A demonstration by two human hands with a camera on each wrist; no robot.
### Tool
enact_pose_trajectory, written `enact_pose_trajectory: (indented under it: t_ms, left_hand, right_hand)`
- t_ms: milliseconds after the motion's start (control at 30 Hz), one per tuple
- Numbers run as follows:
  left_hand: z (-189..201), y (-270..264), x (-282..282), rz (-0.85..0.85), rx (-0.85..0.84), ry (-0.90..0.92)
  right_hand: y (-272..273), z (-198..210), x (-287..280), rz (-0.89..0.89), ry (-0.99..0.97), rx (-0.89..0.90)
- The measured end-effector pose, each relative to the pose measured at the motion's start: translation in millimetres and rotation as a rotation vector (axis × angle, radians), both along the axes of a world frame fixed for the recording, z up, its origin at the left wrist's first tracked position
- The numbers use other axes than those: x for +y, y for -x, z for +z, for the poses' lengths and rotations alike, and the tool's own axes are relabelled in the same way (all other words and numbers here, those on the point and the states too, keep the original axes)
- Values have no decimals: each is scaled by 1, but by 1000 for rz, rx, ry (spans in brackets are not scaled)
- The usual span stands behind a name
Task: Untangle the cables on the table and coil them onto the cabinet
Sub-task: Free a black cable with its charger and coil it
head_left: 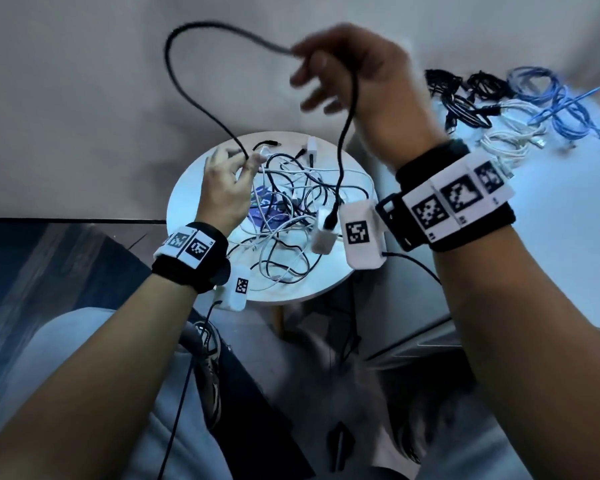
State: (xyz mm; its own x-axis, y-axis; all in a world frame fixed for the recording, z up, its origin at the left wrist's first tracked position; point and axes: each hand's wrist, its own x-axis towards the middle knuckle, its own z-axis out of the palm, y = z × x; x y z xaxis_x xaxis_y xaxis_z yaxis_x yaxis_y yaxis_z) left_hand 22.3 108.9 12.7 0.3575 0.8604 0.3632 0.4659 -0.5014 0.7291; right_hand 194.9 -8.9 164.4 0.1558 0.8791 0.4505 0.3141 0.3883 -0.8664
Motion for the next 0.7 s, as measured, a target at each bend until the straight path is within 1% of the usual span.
enact_pose_trajectory:
  t_ms: [67, 100, 167, 233, 333, 400, 500, 533, 567, 633, 700]
  left_hand:
    - [13, -1, -5, -7, -111, 10]
    - [19, -3, -9, -19, -169, 41]
    - [31, -6, -14, -64, -322, 133]
    - [42, -8, -16, -113, -445, 182]
    - [57, -10, -23, -195, -554, 211]
    - [62, -10, -25, -265, -625, 255]
    - [60, -7, -22, -336, -714, 344]
    - [56, -7, -21, -346, -692, 347]
    - [51, -7, -20, -351, -636, 340]
    - [36, -9, -16, -384, -474, 366]
    - [17, -11, -14, -442, -263, 423]
  right_hand:
    - [0, -19, 0, -7, 99, -88]
    - [0, -31, 2, -33, 148, -159]
    - [1, -51, 6, -126, 241, -331]
    - [5, -66, 10, -227, 316, -449]
    - [14, -82, 21, -212, 345, -571]
    - [20, -88, 29, -202, 332, -584]
    - [21, -89, 37, -227, 299, -502]
    - [19, -88, 40, -232, 296, -487]
    - [16, -85, 43, -238, 294, -469]
    - [13, -78, 49, -257, 279, -410]
    - [9, -66, 55, -241, 241, -303]
